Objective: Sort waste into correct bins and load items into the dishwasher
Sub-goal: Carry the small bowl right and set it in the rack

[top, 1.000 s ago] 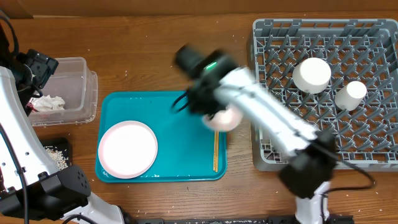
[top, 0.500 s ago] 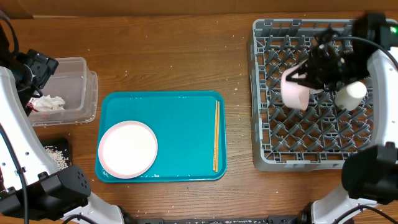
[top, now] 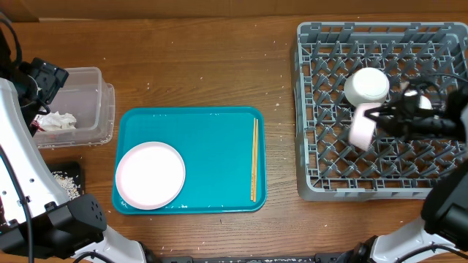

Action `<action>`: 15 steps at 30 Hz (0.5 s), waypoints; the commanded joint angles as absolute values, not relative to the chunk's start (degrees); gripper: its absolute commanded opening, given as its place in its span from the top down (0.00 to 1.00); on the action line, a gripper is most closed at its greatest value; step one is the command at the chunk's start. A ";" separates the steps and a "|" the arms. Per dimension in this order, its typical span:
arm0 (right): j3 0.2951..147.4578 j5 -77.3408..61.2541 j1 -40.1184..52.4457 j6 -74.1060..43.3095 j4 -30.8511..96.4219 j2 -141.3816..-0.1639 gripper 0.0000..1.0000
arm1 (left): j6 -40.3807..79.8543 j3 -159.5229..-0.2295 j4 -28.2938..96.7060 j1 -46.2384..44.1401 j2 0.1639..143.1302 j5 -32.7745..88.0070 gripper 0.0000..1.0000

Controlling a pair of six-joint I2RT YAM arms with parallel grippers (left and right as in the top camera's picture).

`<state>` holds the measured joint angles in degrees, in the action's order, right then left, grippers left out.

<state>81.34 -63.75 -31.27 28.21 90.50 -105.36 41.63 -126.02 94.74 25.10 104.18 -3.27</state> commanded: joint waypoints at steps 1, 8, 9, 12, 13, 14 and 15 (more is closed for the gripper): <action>81.01 -63.42 -34.09 30.26 90.37 -104.47 0.96 | 42.00 -126.06 94.87 24.77 104.42 -4.01 0.00; 81.01 -63.16 -35.33 30.22 91.26 -104.47 0.96 | 42.00 -126.06 94.87 24.77 104.42 -4.01 0.00; 81.01 -63.79 -35.33 30.28 91.72 -104.47 0.96 | 42.00 -126.06 94.87 24.77 104.42 -4.01 0.00; 81.01 -66.61 -35.33 31.70 93.73 -104.47 0.96 | 42.00 -126.06 94.87 24.75 104.42 -4.01 0.00; 81.01 -67.40 -35.33 33.19 94.98 -104.47 0.96 | 42.00 -126.06 94.87 24.77 104.42 -4.01 0.00; 81.01 -67.66 -35.31 34.17 96.16 -104.47 0.96 | 42.00 -126.06 94.87 24.77 104.42 -4.01 0.00; 80.97 -67.70 -35.29 34.85 97.17 -104.47 0.96 | 42.00 -126.06 94.87 24.75 104.42 -4.01 0.00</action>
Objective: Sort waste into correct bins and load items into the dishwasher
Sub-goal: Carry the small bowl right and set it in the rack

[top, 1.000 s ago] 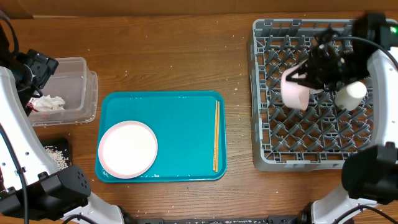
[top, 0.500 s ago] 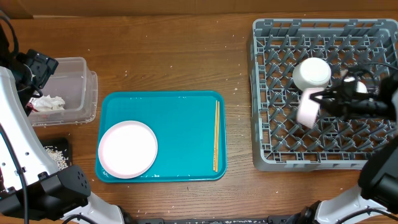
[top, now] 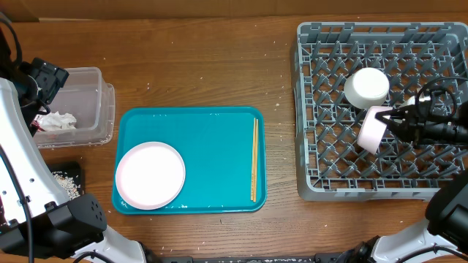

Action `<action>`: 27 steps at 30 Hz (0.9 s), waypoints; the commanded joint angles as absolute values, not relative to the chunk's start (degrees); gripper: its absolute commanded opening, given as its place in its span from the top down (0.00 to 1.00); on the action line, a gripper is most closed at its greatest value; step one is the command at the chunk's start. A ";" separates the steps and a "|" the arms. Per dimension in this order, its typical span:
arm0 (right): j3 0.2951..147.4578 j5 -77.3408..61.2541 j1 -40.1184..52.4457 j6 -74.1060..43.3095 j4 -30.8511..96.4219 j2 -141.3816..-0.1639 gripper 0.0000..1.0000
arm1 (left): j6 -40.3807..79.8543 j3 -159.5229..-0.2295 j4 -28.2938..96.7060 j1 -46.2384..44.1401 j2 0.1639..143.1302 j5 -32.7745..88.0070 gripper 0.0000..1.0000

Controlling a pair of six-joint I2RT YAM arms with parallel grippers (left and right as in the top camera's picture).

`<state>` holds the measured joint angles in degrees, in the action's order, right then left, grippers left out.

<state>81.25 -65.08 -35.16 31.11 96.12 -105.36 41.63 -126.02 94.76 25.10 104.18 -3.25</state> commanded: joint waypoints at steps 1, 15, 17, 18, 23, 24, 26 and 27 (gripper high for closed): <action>80.82 -67.40 -35.16 34.54 97.17 -104.47 0.96 | 42.00 -126.06 94.87 24.77 104.42 -4.01 0.00; 78.02 -66.96 -29.63 35.90 94.48 -104.49 0.96 | 42.00 -126.06 94.87 24.77 104.42 -4.01 0.00; 76.88 -66.92 -30.28 34.35 92.77 -104.49 0.96 | 42.00 -126.06 94.87 24.77 104.42 -4.01 0.00; 76.49 -66.96 -30.65 34.00 92.14 -104.53 0.96 | 42.00 -126.06 94.87 24.77 104.42 -4.01 0.00; 76.23 -66.08 -32.91 32.95 91.64 -104.57 0.96 | 42.00 -126.06 94.87 24.77 104.42 -4.01 0.00; 76.38 -66.06 -33.39 32.75 91.66 -104.57 0.96 | 42.00 -126.06 94.87 24.77 104.42 -4.01 0.00; 77.62 -65.10 -34.65 32.25 92.51 -104.57 0.95 | 42.00 -126.06 94.87 24.77 104.42 -4.01 0.00; 78.70 -63.96 -35.33 31.46 93.21 -104.57 0.94 | 42.00 -126.06 94.87 24.75 104.42 -4.01 0.00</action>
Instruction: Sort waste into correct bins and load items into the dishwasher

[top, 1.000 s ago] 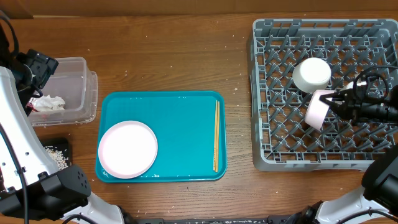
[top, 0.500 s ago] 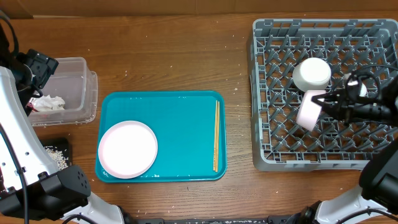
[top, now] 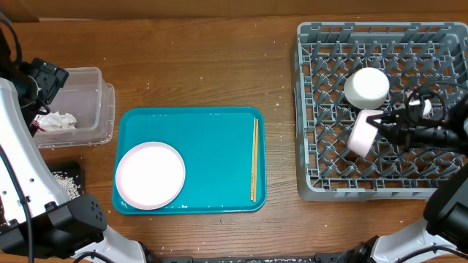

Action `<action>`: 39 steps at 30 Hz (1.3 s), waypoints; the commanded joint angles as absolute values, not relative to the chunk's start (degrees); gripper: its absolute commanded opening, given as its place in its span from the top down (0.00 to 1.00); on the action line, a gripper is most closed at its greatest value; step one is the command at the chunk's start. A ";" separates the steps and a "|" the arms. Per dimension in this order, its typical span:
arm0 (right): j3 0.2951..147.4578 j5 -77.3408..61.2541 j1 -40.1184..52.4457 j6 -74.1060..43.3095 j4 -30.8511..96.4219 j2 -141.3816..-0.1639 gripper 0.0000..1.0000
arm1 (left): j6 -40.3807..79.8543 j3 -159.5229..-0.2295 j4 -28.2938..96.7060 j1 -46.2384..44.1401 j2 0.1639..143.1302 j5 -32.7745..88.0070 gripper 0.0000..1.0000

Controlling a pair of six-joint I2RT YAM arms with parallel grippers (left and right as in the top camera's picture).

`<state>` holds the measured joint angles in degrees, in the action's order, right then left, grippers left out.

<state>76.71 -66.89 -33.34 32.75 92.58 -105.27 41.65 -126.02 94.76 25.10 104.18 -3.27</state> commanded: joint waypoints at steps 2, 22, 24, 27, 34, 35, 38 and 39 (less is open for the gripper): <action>82.89 -60.71 -37.17 31.03 95.92 -104.51 0.90 | 42.00 -126.06 94.87 24.77 104.42 -4.01 0.00; 98.72 -27.46 -35.38 -2.33 90.24 -92.86 0.56 | 42.00 -126.06 94.87 24.77 104.42 -4.01 0.00; 98.70 -27.22 -31.55 -1.43 89.45 -92.86 0.59 | 42.00 -126.06 94.87 24.77 104.42 -4.01 0.00; 98.65 -22.44 -22.65 -1.91 87.24 -92.88 0.59 | 42.00 -126.06 94.87 24.77 104.42 -4.01 0.00; 98.63 -2.66 0.43 -16.47 80.77 -95.35 0.53 | 42.00 -126.06 94.87 24.77 104.42 -4.01 0.00; 98.63 -0.62 2.76 -17.76 80.36 -95.94 0.51 | 42.00 -126.06 94.87 24.77 104.42 -4.01 0.00; 98.63 6.00 9.50 -21.80 79.70 -99.55 0.44 | 42.00 -126.04 94.87 24.77 104.42 -4.01 0.00; 98.63 7.29 10.74 -22.65 79.64 -100.95 0.44 | 42.00 -126.06 94.87 24.75 104.42 -4.01 0.00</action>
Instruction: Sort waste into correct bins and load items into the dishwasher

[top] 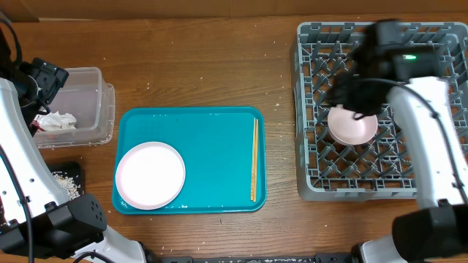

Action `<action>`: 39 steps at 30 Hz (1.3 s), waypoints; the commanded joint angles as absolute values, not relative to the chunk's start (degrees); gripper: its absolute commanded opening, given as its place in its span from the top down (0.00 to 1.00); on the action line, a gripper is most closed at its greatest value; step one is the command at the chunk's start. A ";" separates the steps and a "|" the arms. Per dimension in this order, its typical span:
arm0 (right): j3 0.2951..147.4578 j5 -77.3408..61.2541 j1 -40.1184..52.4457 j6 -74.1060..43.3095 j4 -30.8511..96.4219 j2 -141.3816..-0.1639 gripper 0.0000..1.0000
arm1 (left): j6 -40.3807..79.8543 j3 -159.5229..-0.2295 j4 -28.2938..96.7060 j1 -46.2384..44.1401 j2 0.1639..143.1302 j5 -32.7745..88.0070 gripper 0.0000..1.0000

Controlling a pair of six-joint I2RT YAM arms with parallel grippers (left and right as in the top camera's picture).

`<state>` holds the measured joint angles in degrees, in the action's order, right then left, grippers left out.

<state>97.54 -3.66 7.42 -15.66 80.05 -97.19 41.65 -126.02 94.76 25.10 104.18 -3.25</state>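
Observation:
My right gripper (pixel 356 108) reaches over the grey dish rack (pixel 311 109) from the far side. It sits at the upper rim of a pink bowl (pixel 352 128) and looks shut on it; the bowl's open side faces up, low in the rack's middle. No white cup shows; the arm covers that spot. On the teal tray (pixel 212 146) lie a white plate (pixel 150 175) and a pair of wooden chopsticks (pixel 254 159). My left gripper (pixel 48 77) hovers at the clear bin (pixel 91 102); its fingers cannot be made out.
The clear bin holds crumpled white paper (pixel 57 121). A dark container with white crumbs (pixel 67 180) sits at the left edge below it. Bare wooden table (pixel 205 66) runs behind the tray and between tray and rack.
My right arm has swung round and now reaches over the rack from the far side. The pink bowl has turned from lying sideways to mouth up. The white cup is covered from view.
My right gripper held the pink bowl on its side in the rack, beside an upturned white cup, shifting it slightly right and back left. Now the bowl faces up under the re-oriented arm. The left arm, tray, plate and chopsticks never moved.

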 commanded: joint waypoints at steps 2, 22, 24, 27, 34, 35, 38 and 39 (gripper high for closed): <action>98.63 7.92 12.25 -22.79 79.57 -103.61 0.45 | 42.00 -126.06 94.87 24.75 104.42 -4.01 0.00; 98.65 10.44 13.13 -28.38 80.75 -110.61 0.96 | 42.00 -126.06 94.87 24.77 104.42 -4.01 0.00; 98.78 10.39 13.10 -28.60 81.08 -110.24 0.96 | 42.00 -126.06 94.87 24.77 104.42 -4.01 0.00; 100.38 10.15 11.88 -28.58 83.18 -107.53 0.96 | 42.00 -126.06 94.87 24.77 104.42 -4.01 0.00; 101.95 -20.97 -2.04 -10.41 82.21 -96.90 0.96 | 42.00 -126.06 94.87 24.77 104.42 -4.01 0.00; 101.84 -27.92 -4.67 -6.57 82.87 -96.47 0.96 | 42.00 -126.06 94.87 24.77 104.42 -4.01 0.00; 100.44 -41.63 -10.13 2.00 84.93 -96.38 0.96 | 42.00 -126.06 94.87 24.75 104.42 -4.01 0.00; 99.02 -44.23 -11.88 3.70 85.23 -96.38 0.96 | 42.00 -126.06 94.87 24.75 104.42 -4.01 0.00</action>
